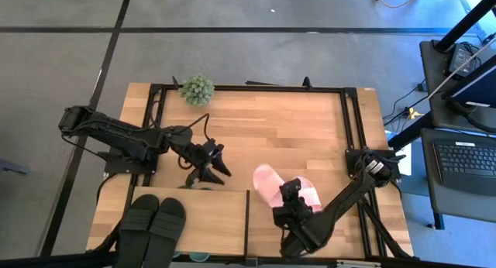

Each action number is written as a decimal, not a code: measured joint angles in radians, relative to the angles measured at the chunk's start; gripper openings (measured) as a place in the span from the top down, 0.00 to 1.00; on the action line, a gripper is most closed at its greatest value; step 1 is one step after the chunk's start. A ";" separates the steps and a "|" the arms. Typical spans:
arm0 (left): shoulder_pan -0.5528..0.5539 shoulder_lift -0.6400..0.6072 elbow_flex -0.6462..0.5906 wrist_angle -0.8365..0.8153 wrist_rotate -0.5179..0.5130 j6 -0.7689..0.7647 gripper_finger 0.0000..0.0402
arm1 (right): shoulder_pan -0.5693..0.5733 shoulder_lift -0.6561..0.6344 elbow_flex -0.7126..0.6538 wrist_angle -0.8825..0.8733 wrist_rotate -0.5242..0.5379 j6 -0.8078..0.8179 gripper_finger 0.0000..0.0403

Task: Pick and place slides into the shelf
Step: Put the left pink slipper on the shelf

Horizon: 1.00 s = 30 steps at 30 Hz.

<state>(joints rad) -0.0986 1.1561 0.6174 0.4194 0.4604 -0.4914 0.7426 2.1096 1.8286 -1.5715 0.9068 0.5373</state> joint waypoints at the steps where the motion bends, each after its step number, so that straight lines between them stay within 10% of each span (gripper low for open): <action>1: 0.006 0.000 0.000 -0.001 -0.032 -0.042 0.52 | -0.008 -0.006 0.000 0.001 0.015 -0.024 0.99; 14: 0.191 0.000 0.005 -0.018 -0.065 -0.398 0.52 | -0.134 -0.015 0.000 -0.001 0.226 -0.345 0.99; 30: 0.330 0.004 0.006 -0.118 -0.063 -0.442 0.52 | -0.176 -0.082 0.000 0.000 0.290 -0.396 0.99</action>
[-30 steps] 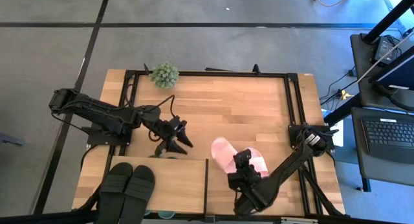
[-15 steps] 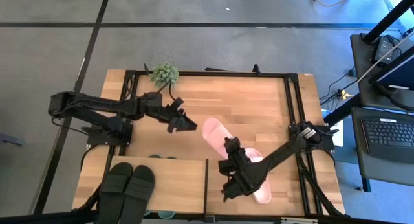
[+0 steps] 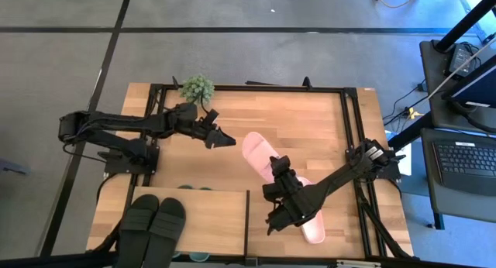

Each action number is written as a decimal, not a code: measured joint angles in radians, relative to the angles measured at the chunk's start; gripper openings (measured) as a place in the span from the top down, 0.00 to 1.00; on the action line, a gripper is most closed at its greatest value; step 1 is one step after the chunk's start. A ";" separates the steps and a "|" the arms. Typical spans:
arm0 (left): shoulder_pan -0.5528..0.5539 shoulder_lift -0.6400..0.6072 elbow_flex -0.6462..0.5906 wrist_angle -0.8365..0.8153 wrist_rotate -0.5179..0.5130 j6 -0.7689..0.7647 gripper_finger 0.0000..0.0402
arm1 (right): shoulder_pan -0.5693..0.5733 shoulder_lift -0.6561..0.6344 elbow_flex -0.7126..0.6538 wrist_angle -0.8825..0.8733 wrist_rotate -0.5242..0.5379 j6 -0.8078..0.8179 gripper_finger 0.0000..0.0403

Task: Pick and place slides into the shelf
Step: Put the left pink slipper on the shelf

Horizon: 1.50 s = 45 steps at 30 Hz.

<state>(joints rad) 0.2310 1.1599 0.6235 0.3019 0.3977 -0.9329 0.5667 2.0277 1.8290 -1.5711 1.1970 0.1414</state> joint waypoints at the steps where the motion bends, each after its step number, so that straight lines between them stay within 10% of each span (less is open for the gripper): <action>1: 0.000 0.000 0.000 0.001 0.000 0.001 0.52 | 0.000 -0.002 0.000 0.000 0.001 -0.006 0.99; 45: 0.000 0.000 0.000 0.005 -0.026 0.102 0.52 | -0.054 -0.002 0.001 0.278 0.029 -0.362 0.99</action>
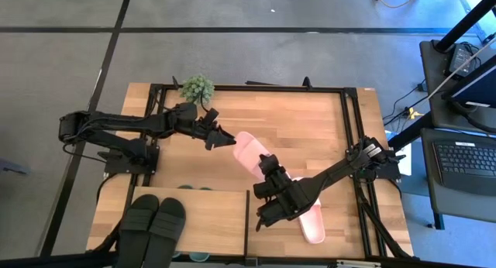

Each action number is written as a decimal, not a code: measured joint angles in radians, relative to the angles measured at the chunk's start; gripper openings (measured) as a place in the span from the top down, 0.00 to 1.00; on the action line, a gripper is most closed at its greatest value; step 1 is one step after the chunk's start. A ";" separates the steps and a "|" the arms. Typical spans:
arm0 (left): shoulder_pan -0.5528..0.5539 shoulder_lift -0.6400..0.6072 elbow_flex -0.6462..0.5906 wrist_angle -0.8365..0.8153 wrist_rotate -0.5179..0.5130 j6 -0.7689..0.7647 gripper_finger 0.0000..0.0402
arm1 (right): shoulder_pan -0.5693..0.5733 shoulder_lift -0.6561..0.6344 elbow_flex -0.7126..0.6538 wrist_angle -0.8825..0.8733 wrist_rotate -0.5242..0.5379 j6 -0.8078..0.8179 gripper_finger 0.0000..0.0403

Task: Pick and place slides into the shelf
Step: Put the left pink slipper on the shelf

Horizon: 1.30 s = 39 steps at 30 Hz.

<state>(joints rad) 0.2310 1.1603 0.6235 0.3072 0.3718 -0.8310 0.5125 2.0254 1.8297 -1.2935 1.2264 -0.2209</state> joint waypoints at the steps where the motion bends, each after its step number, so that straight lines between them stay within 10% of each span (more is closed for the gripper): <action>1: 0.000 0.000 0.000 0.000 0.000 0.000 0.52 | 0.000 0.000 0.000 0.002 0.013 -0.001 0.99; 22: -0.012 0.000 0.000 -0.025 0.062 0.004 0.53 | -0.011 0.000 0.002 0.213 0.037 -0.211 0.99; 34: -0.011 0.001 0.000 -0.060 0.061 0.055 0.91 | -0.010 0.001 0.002 0.249 0.044 -0.223 0.99; 39: -0.011 0.001 0.000 -0.057 0.075 0.056 0.92 | -0.010 0.001 0.002 0.273 0.043 -0.225 0.92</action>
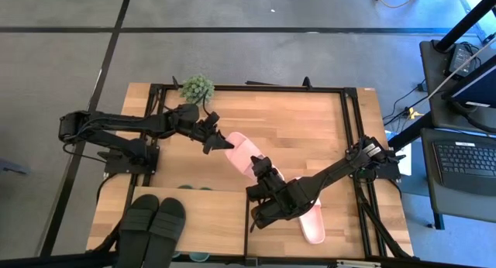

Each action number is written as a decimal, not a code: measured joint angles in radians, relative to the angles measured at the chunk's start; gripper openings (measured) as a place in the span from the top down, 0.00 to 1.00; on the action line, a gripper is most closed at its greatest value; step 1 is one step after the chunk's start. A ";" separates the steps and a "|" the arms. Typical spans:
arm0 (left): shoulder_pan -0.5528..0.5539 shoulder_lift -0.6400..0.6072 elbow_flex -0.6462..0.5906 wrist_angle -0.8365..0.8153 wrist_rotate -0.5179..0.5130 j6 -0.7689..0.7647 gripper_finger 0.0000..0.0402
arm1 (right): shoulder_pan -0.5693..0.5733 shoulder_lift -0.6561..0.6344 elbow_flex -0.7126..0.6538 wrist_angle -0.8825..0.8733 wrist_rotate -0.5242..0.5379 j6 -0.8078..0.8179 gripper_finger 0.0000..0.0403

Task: Pick and place slides into the shelf
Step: Put the left pink slipper on the shelf

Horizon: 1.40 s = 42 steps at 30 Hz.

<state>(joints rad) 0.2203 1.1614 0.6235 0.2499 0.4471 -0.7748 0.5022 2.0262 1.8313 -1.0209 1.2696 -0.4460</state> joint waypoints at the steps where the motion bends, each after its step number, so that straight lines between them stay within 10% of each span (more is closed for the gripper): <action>1: 0.000 0.000 0.000 0.000 0.003 0.000 0.92 | 0.000 0.000 0.000 0.013 -0.001 -0.001 0.90; 13: 0.006 -0.003 0.003 -0.002 0.116 -0.004 0.92 | 0.032 -0.009 0.000 0.003 -0.047 0.011 0.74; 22: 0.073 -0.010 0.145 -0.097 0.248 0.039 0.92 | 0.102 -0.140 0.000 -0.076 0.007 0.335 0.65; 35: 0.075 -0.010 0.394 -0.966 0.420 0.339 0.92 | 0.216 -0.207 0.000 -0.231 -0.115 0.569 0.65; 42: -0.036 -0.010 0.404 -0.999 0.599 0.286 0.92 | 0.207 -0.207 0.000 -0.239 -0.112 0.572 0.65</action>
<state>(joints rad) 0.1838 1.1515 1.0271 -0.7489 1.0466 -0.4890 0.7090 1.8194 1.8313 -1.2596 1.1576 0.1265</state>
